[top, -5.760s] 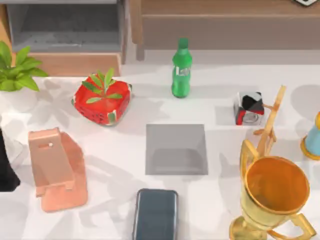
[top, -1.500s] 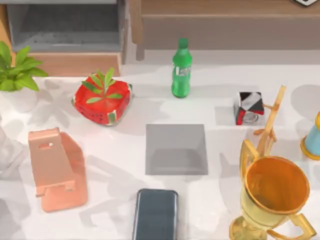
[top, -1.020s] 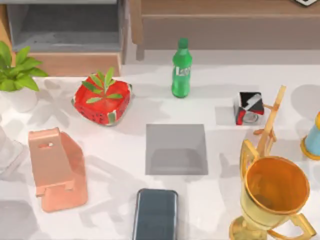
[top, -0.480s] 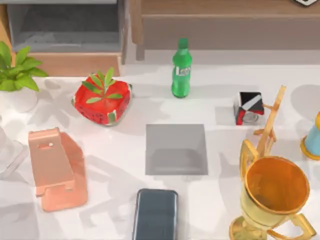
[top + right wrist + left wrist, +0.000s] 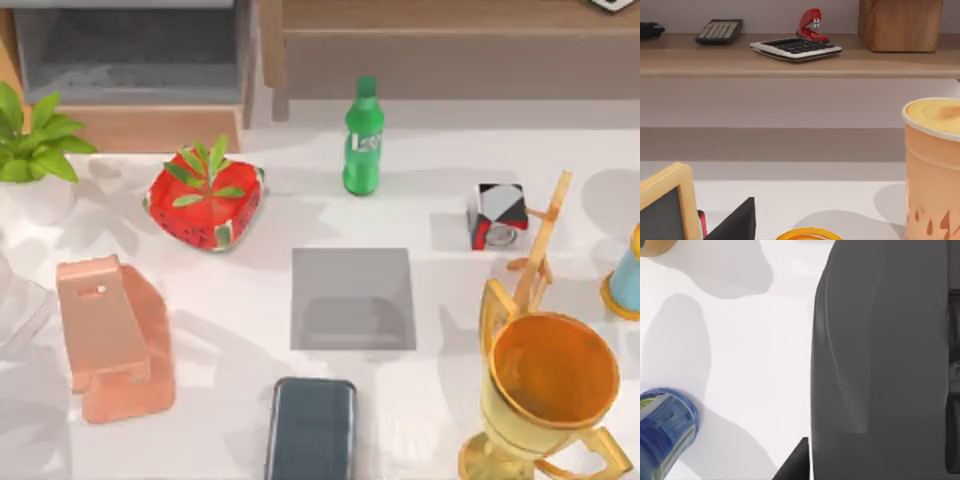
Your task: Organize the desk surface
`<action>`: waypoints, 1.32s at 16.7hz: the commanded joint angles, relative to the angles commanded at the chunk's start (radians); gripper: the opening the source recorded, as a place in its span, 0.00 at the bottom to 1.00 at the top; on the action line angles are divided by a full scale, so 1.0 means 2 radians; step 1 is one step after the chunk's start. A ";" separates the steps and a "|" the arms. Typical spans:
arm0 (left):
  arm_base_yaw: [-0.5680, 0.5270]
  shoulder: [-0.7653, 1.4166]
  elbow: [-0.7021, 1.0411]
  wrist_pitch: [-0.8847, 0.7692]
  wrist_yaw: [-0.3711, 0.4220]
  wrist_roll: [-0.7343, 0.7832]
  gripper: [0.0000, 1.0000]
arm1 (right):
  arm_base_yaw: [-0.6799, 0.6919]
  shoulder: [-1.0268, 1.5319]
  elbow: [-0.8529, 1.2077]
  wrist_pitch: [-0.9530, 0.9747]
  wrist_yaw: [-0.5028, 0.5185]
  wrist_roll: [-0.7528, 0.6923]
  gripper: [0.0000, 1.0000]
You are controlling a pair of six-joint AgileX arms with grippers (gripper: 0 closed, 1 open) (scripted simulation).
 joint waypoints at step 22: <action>-0.566 0.475 0.375 0.012 0.016 -0.455 0.00 | 0.000 0.000 0.000 0.000 0.000 0.000 1.00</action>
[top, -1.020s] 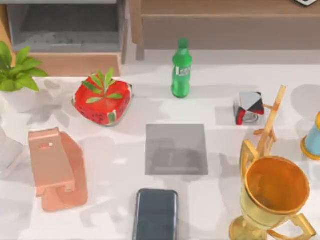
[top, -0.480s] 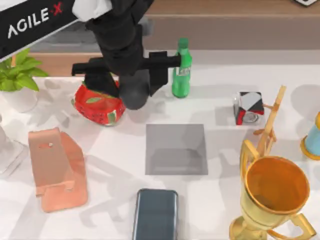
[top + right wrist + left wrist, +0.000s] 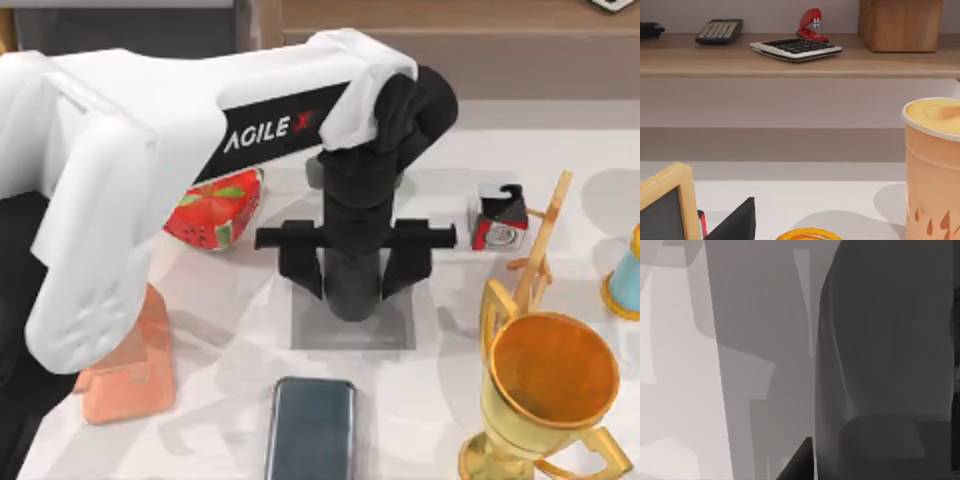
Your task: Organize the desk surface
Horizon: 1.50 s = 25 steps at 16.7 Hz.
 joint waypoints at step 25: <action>0.001 0.006 -0.010 0.016 0.000 0.001 0.83 | 0.000 0.000 0.000 0.000 0.000 0.000 1.00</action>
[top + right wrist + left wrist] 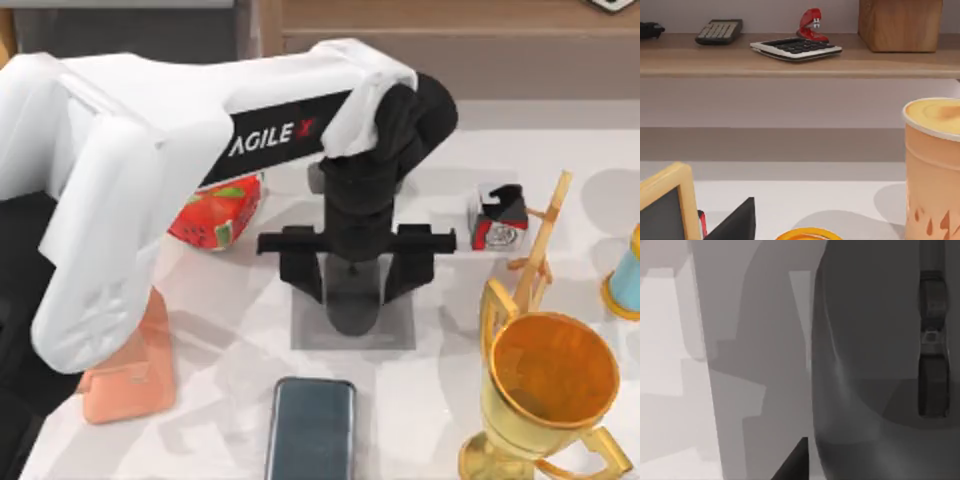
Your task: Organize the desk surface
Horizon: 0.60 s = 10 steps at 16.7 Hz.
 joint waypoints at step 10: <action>0.000 0.000 0.000 0.000 0.000 0.000 1.00 | 0.000 0.000 0.000 0.000 0.000 0.000 1.00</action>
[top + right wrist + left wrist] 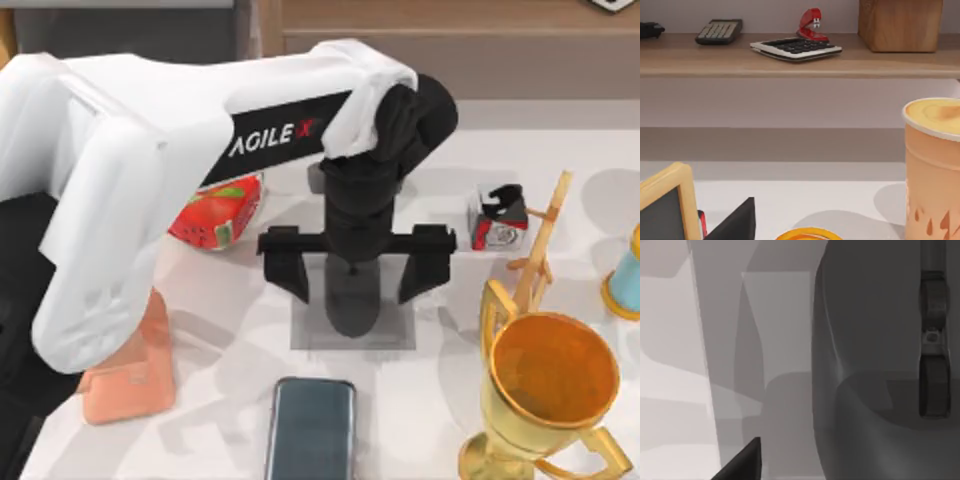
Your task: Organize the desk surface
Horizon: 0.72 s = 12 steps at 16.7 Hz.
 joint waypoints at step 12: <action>-0.052 -0.157 -0.194 0.039 -0.020 -0.056 1.00 | 0.000 0.000 0.000 0.000 0.000 0.000 1.00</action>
